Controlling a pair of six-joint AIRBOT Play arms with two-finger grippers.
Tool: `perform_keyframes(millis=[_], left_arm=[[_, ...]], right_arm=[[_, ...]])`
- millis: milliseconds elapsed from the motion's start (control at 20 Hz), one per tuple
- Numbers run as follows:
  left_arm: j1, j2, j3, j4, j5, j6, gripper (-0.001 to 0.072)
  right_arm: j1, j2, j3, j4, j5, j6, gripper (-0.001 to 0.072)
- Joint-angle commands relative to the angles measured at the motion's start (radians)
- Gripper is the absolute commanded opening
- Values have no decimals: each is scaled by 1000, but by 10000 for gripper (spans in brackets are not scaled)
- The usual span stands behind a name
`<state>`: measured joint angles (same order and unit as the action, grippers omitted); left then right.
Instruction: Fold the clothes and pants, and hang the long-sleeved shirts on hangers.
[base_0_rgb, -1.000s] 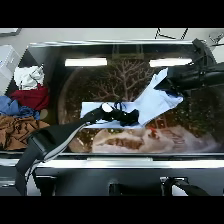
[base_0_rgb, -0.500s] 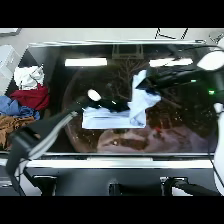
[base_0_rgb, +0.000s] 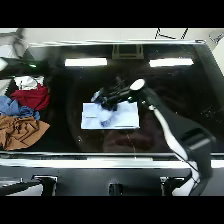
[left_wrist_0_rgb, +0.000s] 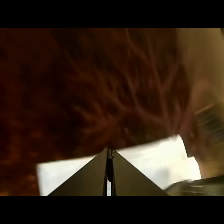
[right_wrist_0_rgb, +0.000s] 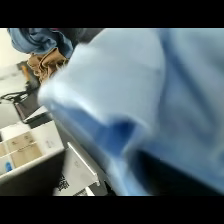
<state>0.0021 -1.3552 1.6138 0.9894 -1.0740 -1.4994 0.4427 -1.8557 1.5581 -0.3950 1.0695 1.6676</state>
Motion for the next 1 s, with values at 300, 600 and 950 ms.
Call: perform_keyframes(millis=[300,600,950], left_arm=[[79,191,1,59,-55,38,28],[75,190,0,58,-64,37,29],[71,190,0,48,-64,33,29]], right_arm=[[-305,42,1,-251,190,12,669],[-545,104,-89,-634,352,31,638],[-499,-32,-219,-243,280,-289,594]])
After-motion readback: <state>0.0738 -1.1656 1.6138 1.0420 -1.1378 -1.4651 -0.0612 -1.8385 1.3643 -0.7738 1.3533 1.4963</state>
